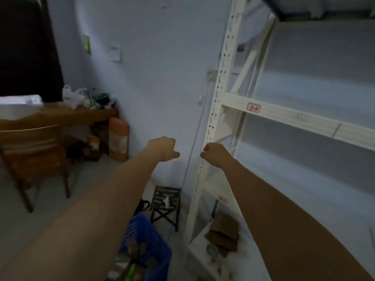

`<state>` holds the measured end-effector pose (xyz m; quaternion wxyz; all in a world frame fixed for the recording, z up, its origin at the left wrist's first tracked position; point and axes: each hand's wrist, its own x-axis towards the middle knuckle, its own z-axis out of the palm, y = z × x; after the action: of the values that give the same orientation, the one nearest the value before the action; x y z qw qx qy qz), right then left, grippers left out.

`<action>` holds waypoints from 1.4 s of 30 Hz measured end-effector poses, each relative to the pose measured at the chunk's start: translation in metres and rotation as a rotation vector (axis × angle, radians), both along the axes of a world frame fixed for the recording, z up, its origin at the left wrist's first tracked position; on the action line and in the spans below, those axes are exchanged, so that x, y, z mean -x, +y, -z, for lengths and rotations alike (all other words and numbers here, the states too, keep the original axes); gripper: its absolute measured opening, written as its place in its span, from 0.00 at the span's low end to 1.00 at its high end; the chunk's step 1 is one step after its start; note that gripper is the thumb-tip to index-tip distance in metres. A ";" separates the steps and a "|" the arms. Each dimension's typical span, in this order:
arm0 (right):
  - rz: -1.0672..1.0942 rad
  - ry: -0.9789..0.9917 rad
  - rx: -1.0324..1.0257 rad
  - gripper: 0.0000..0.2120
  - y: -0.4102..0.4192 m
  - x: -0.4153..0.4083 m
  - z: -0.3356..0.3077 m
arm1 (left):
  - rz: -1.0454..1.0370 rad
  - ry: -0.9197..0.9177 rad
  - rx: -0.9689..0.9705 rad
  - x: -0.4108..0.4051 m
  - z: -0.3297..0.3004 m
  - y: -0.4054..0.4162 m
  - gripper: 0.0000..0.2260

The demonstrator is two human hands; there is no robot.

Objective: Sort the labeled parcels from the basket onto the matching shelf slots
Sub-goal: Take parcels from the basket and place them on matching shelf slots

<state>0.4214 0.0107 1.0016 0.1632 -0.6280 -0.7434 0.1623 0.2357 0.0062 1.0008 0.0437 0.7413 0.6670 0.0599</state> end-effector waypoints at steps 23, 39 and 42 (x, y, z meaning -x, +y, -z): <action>-0.457 0.000 0.381 0.18 0.264 0.316 0.222 | -0.578 -0.102 0.325 0.278 0.196 0.148 0.23; -0.376 -0.158 0.656 0.16 0.301 0.390 0.529 | -0.707 -0.307 0.601 0.375 0.504 0.185 0.22; -0.360 -0.219 0.665 0.19 0.290 0.390 0.604 | -0.695 -0.323 0.696 0.375 0.579 0.173 0.22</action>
<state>0.0312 0.3006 0.3980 -0.1605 -0.5198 -0.7616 0.3522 -0.1395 0.1795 0.4216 0.3679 0.3989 0.8390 -0.0410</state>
